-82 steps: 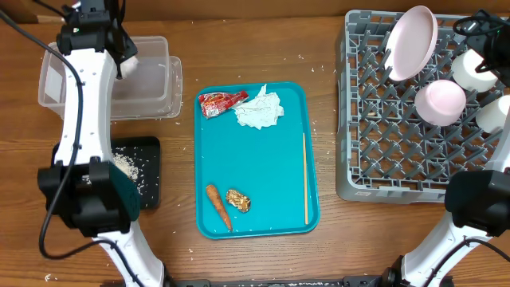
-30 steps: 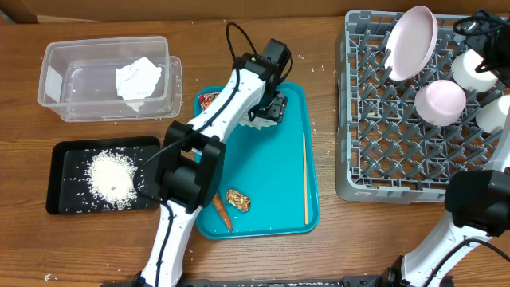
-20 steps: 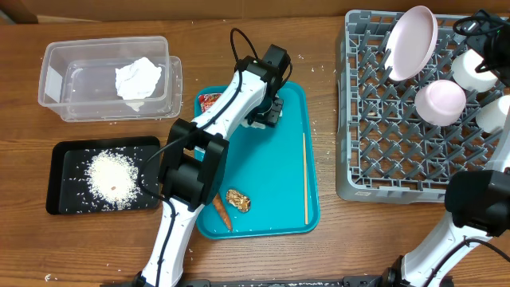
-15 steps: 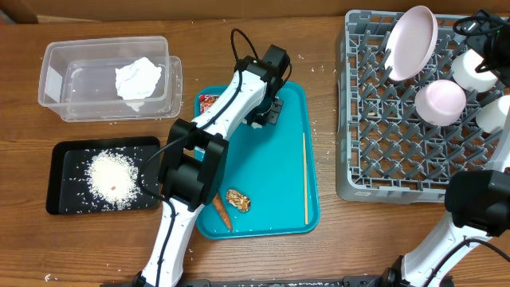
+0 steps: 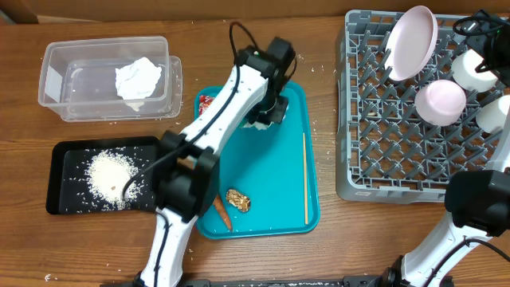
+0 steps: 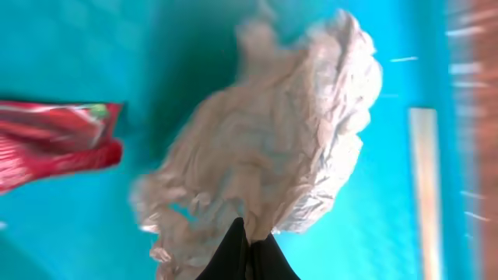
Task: Sort waste into correct bins and load items into the dishwasher
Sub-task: 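Carry the tissue to the clear bin and release it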
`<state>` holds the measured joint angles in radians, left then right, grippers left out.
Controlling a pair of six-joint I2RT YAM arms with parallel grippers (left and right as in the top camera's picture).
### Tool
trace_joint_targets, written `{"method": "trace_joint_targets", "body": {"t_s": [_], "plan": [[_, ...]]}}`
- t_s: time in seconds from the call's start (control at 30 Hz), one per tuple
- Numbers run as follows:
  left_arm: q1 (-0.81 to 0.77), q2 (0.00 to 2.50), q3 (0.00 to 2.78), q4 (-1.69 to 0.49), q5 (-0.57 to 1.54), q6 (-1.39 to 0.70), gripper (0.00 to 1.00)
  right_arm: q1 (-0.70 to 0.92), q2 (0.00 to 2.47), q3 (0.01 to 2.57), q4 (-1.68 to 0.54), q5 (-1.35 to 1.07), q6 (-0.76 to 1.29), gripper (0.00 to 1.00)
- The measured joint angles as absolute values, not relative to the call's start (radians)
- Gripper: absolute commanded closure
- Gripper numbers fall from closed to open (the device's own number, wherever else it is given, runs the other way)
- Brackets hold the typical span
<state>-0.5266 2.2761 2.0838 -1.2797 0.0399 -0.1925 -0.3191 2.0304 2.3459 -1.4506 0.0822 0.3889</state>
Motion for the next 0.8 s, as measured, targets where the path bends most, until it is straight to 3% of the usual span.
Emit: {"method": "trace_joint_targets", "body": {"t_s": [0.17,0.33,0.63,0.73,0.8], "plan": [[-0.532,2.113,2.098,-1.267,0.039,-0.209,0.96,-0.319,2.031,2.346,-1.451,0.082,0.389,0.00],[-0.484,1.990,2.111,-1.204,-0.116,-0.295,0.96,-0.319,2.031,2.346,-1.451,0.082,0.389,0.00],[-0.203,1.968,2.114,-1.083,-0.360,-0.376,0.96,-0.319,2.030,2.346,-1.451,0.081,0.389,0.00],[-0.102,1.983,2.115,-1.032,-0.384,-0.387,0.91,-0.319,2.030,2.346,-1.451,0.082,0.389,0.00],[-0.051,2.001,2.114,-1.021,-0.387,-0.391,0.77,-0.319,2.030,2.346,-1.451,0.082,0.389,0.00]]}}
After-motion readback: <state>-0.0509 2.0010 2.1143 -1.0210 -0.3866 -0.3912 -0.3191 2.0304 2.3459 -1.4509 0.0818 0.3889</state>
